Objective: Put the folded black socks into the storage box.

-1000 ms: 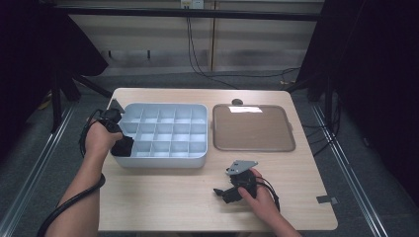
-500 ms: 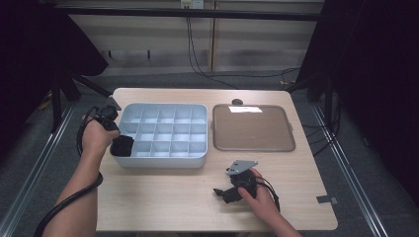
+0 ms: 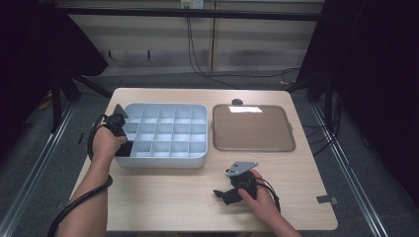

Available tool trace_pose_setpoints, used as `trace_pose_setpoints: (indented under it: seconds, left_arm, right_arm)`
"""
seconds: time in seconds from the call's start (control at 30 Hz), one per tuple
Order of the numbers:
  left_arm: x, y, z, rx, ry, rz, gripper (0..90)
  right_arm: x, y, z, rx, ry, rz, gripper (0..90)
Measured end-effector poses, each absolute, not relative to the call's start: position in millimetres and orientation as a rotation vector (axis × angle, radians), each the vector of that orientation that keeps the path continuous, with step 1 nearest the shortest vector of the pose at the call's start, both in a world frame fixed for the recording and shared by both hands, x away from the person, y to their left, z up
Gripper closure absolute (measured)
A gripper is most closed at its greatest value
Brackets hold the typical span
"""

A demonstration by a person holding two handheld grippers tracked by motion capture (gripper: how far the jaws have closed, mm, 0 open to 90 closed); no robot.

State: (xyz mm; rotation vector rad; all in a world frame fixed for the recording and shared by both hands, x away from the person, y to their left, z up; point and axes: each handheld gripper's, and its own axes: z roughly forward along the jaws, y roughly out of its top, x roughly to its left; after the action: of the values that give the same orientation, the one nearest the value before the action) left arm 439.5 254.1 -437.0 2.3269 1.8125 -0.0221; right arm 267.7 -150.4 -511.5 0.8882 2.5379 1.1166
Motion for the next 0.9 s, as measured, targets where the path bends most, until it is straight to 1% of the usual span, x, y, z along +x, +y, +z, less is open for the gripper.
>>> trace_pose_setpoints:
  seconds: [0.3, 0.7, 0.8, 0.9]
  left_arm:
    - [435.1, 251.3, -443.8, 2.328, 1.783, -0.006, 90.0]
    - [433.6, 251.9, -442.1, 2.321, 1.768, -0.002, 90.0]
    - [433.6, 250.9, -438.5, 2.339, 1.746, 0.000, 86.9]
    - [433.3, 250.6, -434.1, 2.336, 1.745, 0.001, 86.2]
  right_arm:
    - [267.7, -150.5, -511.5, 0.886, 2.536, 1.116, 12.9]
    - [267.8, -150.5, -511.5, 0.886, 2.536, 1.116, 12.9]
    - [267.8, -150.5, -511.5, 0.887, 2.537, 1.116, 12.9]
    - [267.8, -150.5, -511.5, 0.887, 2.536, 1.116, 12.9]
